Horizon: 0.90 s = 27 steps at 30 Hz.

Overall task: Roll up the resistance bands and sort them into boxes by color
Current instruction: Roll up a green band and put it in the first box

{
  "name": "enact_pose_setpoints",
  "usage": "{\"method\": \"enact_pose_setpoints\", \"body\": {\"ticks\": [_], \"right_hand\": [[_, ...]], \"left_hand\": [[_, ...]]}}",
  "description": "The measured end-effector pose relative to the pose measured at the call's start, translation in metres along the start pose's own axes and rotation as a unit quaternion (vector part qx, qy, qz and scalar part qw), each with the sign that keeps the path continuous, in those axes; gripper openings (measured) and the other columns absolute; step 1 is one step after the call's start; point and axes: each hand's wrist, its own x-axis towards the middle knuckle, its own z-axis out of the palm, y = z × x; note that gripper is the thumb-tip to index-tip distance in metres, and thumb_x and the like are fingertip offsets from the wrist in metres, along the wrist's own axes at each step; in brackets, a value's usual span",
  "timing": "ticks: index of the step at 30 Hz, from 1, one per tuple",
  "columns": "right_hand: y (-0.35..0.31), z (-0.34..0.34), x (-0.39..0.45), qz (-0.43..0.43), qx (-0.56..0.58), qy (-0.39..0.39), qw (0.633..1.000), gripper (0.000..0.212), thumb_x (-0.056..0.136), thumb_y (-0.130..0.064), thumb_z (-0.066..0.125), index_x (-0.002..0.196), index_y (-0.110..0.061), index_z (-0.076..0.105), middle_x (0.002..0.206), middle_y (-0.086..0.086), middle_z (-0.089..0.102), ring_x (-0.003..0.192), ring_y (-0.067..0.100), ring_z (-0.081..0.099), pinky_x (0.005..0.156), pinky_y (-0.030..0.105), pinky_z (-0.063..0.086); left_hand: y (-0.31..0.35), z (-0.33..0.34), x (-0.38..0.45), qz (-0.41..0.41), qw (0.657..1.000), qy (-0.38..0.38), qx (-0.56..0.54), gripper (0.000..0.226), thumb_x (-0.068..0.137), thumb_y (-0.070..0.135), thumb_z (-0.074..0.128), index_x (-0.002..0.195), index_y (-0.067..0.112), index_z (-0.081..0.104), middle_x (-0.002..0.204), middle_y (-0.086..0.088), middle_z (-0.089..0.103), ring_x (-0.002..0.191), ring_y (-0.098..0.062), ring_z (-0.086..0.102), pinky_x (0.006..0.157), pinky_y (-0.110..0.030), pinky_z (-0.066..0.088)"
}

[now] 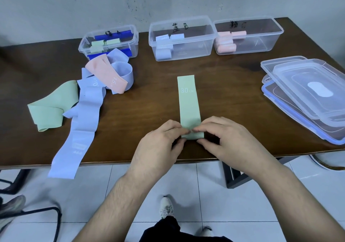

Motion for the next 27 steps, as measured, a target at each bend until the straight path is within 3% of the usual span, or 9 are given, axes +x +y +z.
{"method": "enact_pose_setpoints", "body": {"ticks": [3,8,14,19,23,27], "right_hand": [[-0.003,-0.002,0.002,0.004,-0.028,-0.007,1.000,0.032,0.090,-0.030,0.071,0.122,-0.033,0.067,0.113,-0.021,0.060,0.098,0.002,0.046,0.089,0.022,0.045],[-0.002,0.003,-0.002,-0.003,-0.040,0.009,0.999,0.025,0.089,-0.019,0.072,0.114,-0.025,0.071,0.108,-0.015,0.061,0.092,0.008,0.053,0.081,0.023,0.050],[-0.001,-0.002,0.006,0.000,-0.061,-0.024,0.998,0.026,0.098,-0.027,0.060,0.122,-0.029,0.067,0.117,-0.018,0.060,0.102,0.007,0.054,0.091,0.024,0.048],[0.001,0.000,0.006,0.012,-0.051,-0.026,0.998,0.028,0.099,-0.027,0.058,0.125,-0.029,0.066,0.118,-0.019,0.058,0.106,0.006,0.054,0.095,0.022,0.046],[-0.001,0.001,0.005,0.009,-0.058,-0.005,0.998,0.032,0.096,-0.030,0.062,0.128,-0.028,0.064,0.118,-0.018,0.055,0.102,0.006,0.052,0.089,0.021,0.047],[-0.001,0.001,0.008,-0.005,-0.065,-0.003,0.998,0.026,0.092,-0.024,0.068,0.118,-0.030,0.067,0.113,-0.016,0.057,0.094,0.005,0.052,0.082,0.019,0.045]], "left_hand": [[-0.001,-0.001,0.004,-0.011,1.000,-0.016,0.004,0.019,0.093,0.022,0.065,0.111,0.025,0.072,0.110,0.019,0.059,0.081,-0.009,0.063,0.065,-0.035,0.056],[-0.001,-0.003,0.008,-0.016,0.999,-0.046,-0.001,0.024,0.097,0.027,0.059,0.119,0.025,0.069,0.115,0.020,0.056,0.089,-0.010,0.063,0.073,-0.037,0.056],[-0.002,-0.005,0.008,0.010,0.999,-0.030,0.005,0.022,0.090,0.025,0.070,0.112,0.026,0.068,0.111,0.017,0.055,0.065,-0.012,0.052,0.057,-0.024,0.049],[-0.004,-0.004,0.011,0.010,0.999,-0.036,0.005,0.022,0.089,0.019,0.070,0.110,0.025,0.067,0.112,0.018,0.057,0.070,-0.006,0.044,0.058,-0.022,0.049],[-0.006,-0.003,0.014,-0.001,0.999,-0.036,-0.009,0.018,0.093,0.021,0.065,0.111,0.025,0.067,0.114,0.019,0.057,0.076,-0.007,0.053,0.064,-0.030,0.054],[-0.008,-0.002,0.017,-0.001,0.999,-0.042,-0.009,0.019,0.095,0.022,0.061,0.114,0.025,0.065,0.115,0.019,0.056,0.086,-0.011,0.063,0.069,-0.035,0.056]]}}
